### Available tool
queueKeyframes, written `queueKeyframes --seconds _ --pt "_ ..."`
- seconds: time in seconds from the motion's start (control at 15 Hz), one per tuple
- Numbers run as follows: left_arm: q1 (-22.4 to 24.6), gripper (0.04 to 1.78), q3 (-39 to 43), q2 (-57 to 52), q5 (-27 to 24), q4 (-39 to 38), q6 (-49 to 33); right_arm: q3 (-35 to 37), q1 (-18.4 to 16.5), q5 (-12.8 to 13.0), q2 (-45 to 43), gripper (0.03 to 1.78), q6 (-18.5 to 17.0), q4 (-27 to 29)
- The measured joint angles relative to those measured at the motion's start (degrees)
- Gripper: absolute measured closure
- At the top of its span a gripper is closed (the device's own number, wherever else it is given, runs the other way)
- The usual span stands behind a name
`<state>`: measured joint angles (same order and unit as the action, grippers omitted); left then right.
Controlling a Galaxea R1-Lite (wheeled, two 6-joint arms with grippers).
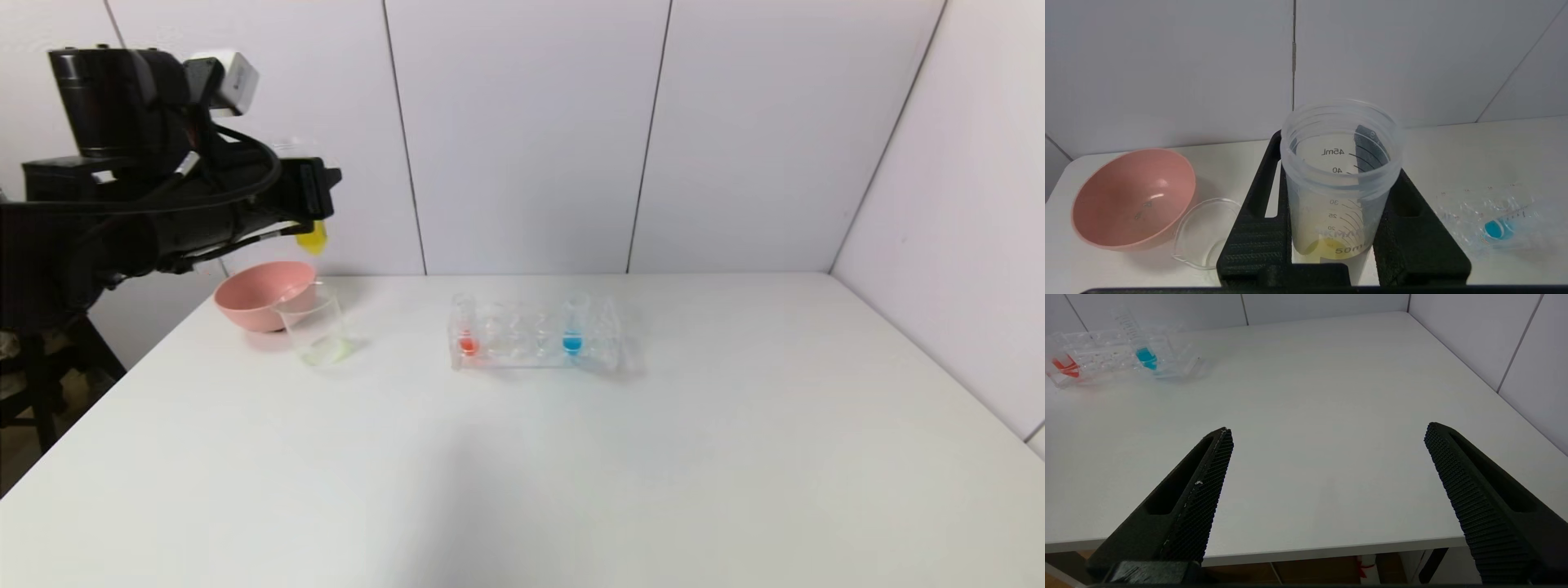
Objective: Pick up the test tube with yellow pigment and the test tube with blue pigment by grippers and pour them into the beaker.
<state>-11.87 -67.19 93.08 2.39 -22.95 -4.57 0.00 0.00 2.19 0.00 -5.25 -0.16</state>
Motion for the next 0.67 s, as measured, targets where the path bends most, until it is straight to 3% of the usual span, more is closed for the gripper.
queueKeyframes --seconds 0.4,0.67 --pt "15.25 1.27 2.45 -2.8 -12.25 0.72 -0.02 0.0 0.0 0.0 0.0 0.1 0.02 0.0" --pt "18.98 1.27 3.04 -2.56 -14.02 0.06 0.04 0.0 0.0 0.0 0.0 0.1 0.0 0.0"
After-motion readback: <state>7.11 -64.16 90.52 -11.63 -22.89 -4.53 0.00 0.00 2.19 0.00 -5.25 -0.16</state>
